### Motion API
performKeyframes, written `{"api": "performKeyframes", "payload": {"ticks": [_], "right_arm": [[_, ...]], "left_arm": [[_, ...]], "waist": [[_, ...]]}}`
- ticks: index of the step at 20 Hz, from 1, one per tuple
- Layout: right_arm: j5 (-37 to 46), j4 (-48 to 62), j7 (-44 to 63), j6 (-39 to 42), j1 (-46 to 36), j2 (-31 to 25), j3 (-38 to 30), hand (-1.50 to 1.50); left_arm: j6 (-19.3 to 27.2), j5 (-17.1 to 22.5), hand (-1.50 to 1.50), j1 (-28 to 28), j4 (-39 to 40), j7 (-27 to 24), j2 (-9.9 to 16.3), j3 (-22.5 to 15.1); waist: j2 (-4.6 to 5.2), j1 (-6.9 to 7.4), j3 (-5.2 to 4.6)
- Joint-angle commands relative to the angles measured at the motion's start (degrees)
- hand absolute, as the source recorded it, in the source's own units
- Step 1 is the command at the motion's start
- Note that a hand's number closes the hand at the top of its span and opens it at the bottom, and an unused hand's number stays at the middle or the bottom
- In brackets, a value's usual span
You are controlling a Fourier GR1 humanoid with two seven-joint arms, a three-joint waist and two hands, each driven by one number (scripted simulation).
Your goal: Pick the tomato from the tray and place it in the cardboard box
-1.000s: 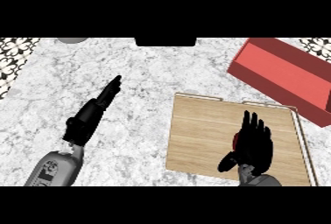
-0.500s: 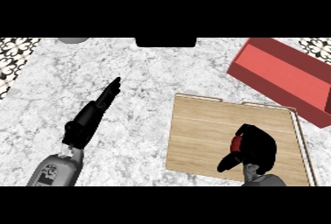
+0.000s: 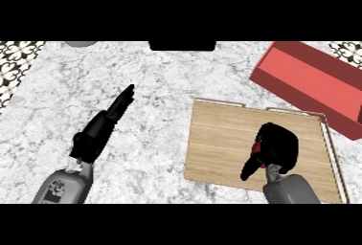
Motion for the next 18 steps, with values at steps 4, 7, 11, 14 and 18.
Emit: {"api": "performKeyframes", "payload": {"ticks": [4,7,11,14,18], "right_arm": [[-2.55,14.74,-10.72,-4.59,-15.67,-3.17,-7.10,1.50],[0.97,13.22,-9.81,-7.39,-16.66,-4.72,-6.74,1.50],[1.40,4.58,-7.53,-2.04,-18.61,-4.65,-6.12,1.50],[0.93,-4.63,-4.16,4.07,-19.65,-3.69,-5.57,1.50],[0.35,-17.24,-2.29,8.39,-17.67,-2.44,-3.72,1.50]], "left_arm": [[-1.32,0.64,0.00,-1.24,-2.83,3.55,0.02,1.19],[-0.98,-0.16,0.00,-1.72,0.98,0.20,-0.36,2.42],[0.19,-1.97,0.00,3.29,-3.04,0.39,-1.95,0.08],[-2.24,-1.31,0.00,2.45,-1.93,-1.16,0.05,1.76],[-0.45,-3.12,0.00,-0.32,1.12,0.14,-2.06,1.46]], "waist": [[0.69,0.43,0.46],[0.65,-0.10,0.43],[0.40,-0.19,0.41],[0.30,-0.44,0.39],[0.31,-0.86,0.40]]}}
